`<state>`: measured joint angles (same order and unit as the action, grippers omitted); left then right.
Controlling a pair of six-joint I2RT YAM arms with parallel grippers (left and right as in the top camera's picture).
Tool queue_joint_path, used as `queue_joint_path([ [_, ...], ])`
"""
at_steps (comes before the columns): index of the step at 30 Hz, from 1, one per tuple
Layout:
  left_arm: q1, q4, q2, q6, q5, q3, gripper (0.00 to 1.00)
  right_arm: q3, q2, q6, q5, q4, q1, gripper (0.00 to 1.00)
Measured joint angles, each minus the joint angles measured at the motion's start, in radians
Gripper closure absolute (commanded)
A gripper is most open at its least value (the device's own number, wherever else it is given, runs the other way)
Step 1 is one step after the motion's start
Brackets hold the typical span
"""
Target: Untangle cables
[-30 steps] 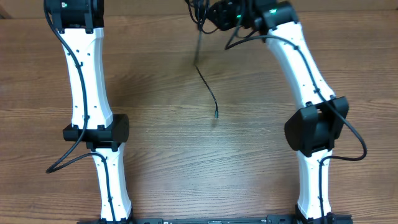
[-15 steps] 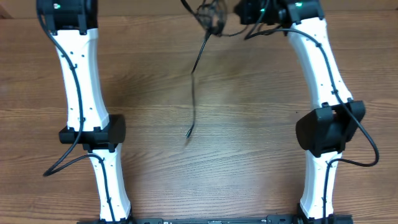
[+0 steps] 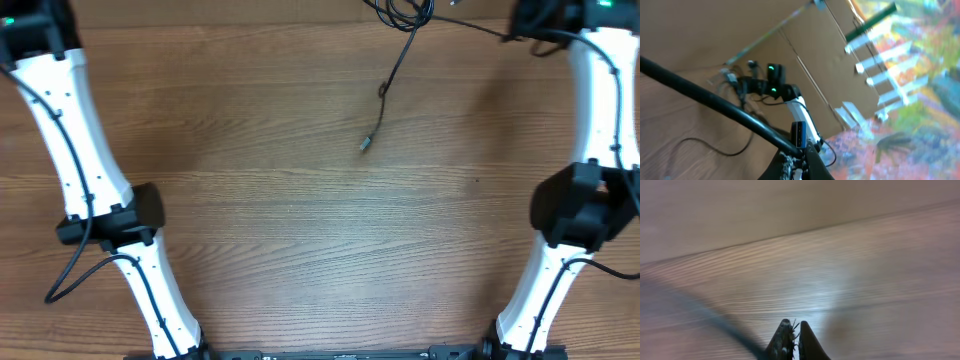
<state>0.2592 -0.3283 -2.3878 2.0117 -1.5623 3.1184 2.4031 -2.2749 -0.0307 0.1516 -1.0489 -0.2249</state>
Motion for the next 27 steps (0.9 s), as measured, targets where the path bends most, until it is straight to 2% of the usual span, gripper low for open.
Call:
queue_joint_path([
  [8,0.098,-0.005,0.008,0.058,0.000,0.000,0.96,0.000,0.001,-0.003,0.068,0.006,-0.222,0.96],
  [12,0.106,-0.081,0.009,0.062,0.000,0.000,0.96,0.000,0.001,0.002,0.119,0.047,-0.292,0.96],
  [16,0.103,-0.174,0.011,0.062,0.000,0.002,0.96,0.000,0.001,0.001,0.148,0.046,-0.285,0.96],
  [21,0.084,-0.193,0.015,0.053,0.020,0.002,0.96,0.000,0.001,0.001,0.243,0.046,-0.266,0.96],
  [25,0.027,-0.173,0.015,0.040,0.142,0.002,0.96,0.000,0.007,0.002,0.286,0.047,-0.237,0.96],
  [27,-0.011,-0.130,0.015,-0.072,0.230,0.004,0.96,0.000,0.016,0.002,0.296,0.055,-0.205,0.96],
])
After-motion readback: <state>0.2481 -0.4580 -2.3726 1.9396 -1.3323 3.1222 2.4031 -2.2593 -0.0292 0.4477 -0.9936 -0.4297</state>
